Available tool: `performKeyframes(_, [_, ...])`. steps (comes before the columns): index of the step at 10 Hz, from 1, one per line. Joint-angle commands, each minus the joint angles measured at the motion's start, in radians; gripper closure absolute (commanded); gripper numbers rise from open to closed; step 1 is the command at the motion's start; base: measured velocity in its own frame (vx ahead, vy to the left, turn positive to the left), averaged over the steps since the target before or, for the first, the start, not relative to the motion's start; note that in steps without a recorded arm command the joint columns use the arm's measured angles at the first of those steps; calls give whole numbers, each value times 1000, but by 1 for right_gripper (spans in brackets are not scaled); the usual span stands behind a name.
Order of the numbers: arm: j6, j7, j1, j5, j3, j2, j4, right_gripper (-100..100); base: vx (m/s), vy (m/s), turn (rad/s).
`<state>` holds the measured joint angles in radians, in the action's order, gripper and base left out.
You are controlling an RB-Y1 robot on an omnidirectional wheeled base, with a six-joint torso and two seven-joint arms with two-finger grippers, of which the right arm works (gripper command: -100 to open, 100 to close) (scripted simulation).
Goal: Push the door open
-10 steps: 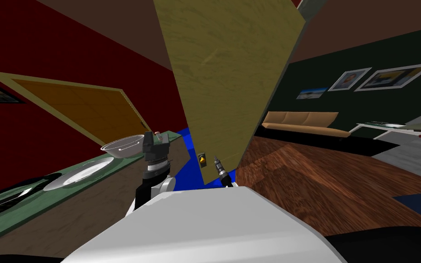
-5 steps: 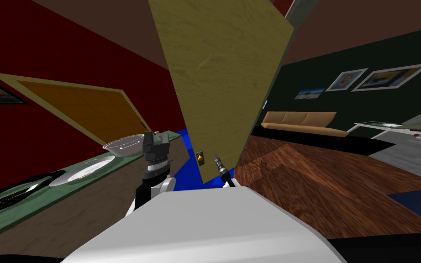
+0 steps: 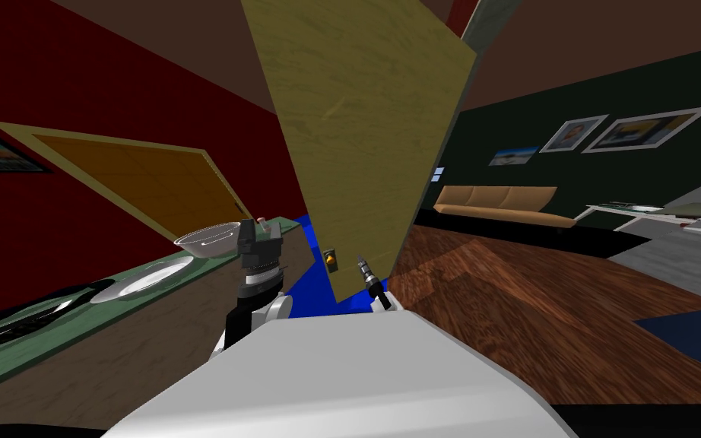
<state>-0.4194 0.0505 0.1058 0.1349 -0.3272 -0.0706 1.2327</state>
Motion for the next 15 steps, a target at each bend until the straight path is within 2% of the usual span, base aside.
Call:
performKeyframes(1, [-4,-4,-35,-11,9,3,-37,-100,-61,-63,3])
performKeyframes(5, [-13,-9,-99,-34,24,5,-103,-100,-48,-42,1])
performKeyframes(6, [-18,-11,-131,-45,32,5,-137,-100,-65,-43,3])
performKeyframes(7, [-20,-12,-147,-51,36,7,-153,-100,-71,-44,2])
performKeyframes(10, [-31,-18,-227,-80,55,12,-237,-100,-83,-55,4])
performKeyframes(11, [-33,-19,-243,-85,59,14,-253,-100,-82,-45,4])
performKeyframes(12, [-37,-21,-274,-96,66,18,-285,-100,-87,-46,7])
performKeyframes(14, [-42,-23,-305,-107,74,22,-317,-100,-73,-19,3])
performKeyframes(15, [-46,-25,-336,-118,81,26,-348,-100,-69,-13,6])
